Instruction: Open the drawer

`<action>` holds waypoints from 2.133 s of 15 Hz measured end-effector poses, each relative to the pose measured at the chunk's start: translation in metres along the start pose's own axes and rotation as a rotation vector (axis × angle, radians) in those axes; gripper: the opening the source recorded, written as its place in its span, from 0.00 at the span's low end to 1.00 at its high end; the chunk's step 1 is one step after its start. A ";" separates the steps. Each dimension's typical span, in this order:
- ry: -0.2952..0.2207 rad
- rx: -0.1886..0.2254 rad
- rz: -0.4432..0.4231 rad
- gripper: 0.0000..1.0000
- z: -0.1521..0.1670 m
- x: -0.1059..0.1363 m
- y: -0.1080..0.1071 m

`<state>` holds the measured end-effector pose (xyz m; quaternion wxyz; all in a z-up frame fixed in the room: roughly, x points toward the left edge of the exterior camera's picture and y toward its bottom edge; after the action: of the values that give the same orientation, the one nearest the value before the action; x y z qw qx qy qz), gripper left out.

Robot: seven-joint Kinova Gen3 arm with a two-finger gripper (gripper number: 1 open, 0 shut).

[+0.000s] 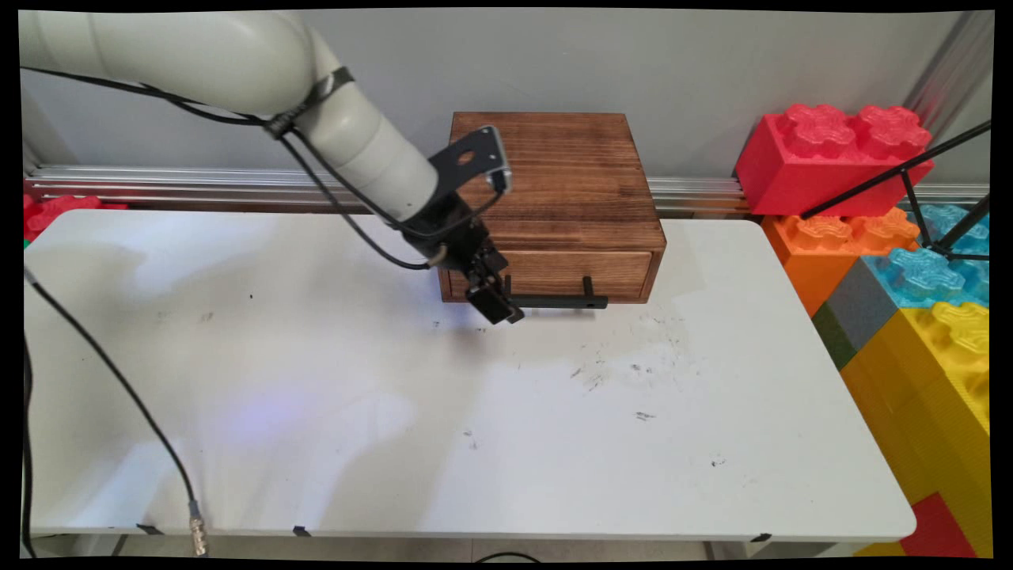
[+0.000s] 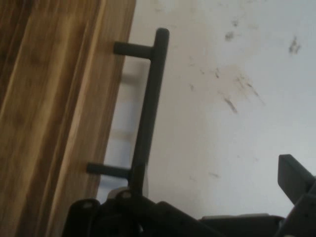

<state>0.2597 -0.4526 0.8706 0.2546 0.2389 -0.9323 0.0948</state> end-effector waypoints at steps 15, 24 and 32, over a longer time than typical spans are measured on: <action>-0.057 0.052 0.106 1.00 0.061 0.027 -0.004; -0.083 0.027 0.190 1.00 0.089 0.028 -0.006; -0.094 0.011 0.243 1.00 0.111 0.027 -0.006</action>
<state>0.1950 -0.5015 0.7901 0.1959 0.1300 -0.9647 0.1186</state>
